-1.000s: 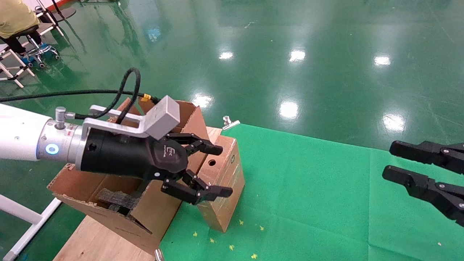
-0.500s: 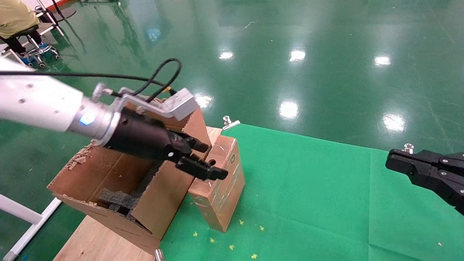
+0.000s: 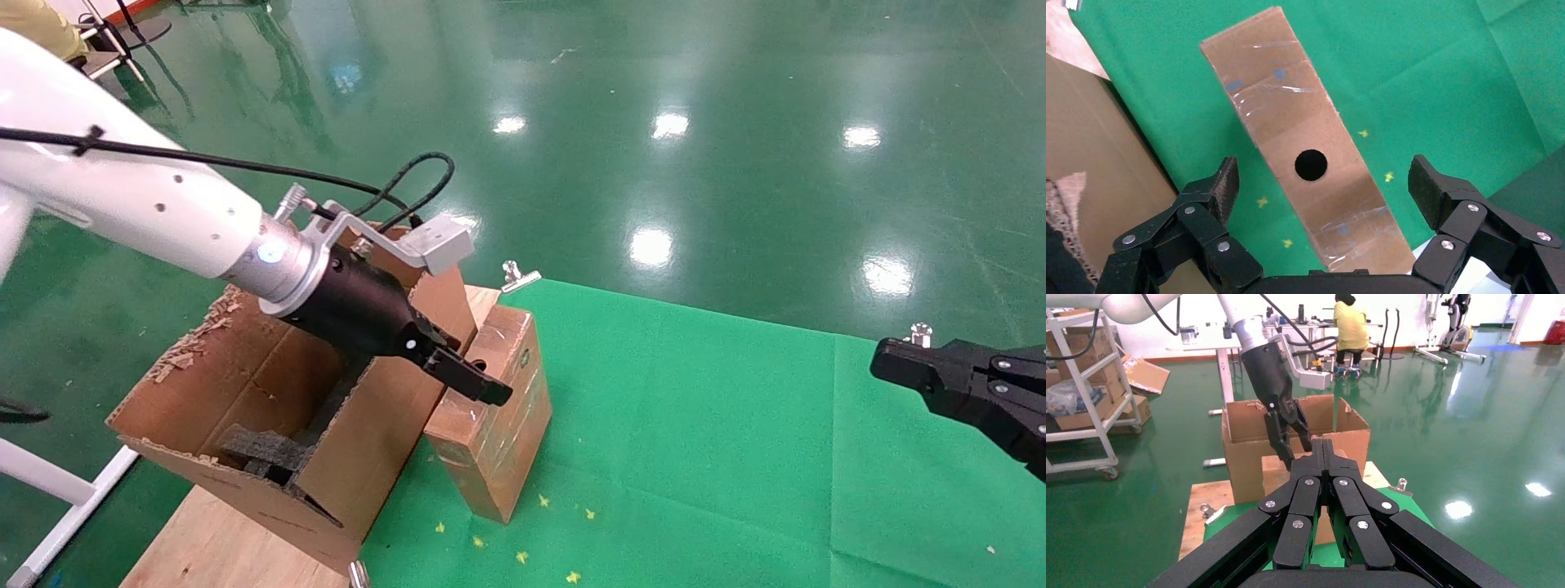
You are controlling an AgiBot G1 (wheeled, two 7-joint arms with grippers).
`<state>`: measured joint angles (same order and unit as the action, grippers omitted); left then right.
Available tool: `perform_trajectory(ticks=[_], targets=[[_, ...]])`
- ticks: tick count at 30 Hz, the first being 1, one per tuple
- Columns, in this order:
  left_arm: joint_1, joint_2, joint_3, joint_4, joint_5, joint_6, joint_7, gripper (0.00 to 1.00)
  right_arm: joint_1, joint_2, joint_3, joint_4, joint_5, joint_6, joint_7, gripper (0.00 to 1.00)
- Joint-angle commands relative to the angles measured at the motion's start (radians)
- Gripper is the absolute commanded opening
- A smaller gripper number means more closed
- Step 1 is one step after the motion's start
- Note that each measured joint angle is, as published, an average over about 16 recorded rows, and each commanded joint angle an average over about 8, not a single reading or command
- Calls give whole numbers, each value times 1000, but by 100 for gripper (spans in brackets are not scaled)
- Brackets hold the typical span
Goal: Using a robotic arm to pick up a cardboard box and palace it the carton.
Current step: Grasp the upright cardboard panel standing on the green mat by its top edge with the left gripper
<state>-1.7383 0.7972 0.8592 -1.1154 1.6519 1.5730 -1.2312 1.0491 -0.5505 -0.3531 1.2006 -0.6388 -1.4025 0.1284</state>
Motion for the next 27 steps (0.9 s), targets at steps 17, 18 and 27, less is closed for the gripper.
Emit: perform_trajectory(ticks=[17, 18, 27], targets=[[-41, 51, 116, 22, 24, -9, -37, 0, 0, 0, 0, 0, 0, 0, 0, 100], [-42, 51, 117, 22, 25, -10, -37, 0, 0, 0, 0, 0, 0, 0, 0, 100], [-40, 49, 113, 21, 24, -10, -37, 0, 0, 0, 0, 0, 0, 0, 0, 100]])
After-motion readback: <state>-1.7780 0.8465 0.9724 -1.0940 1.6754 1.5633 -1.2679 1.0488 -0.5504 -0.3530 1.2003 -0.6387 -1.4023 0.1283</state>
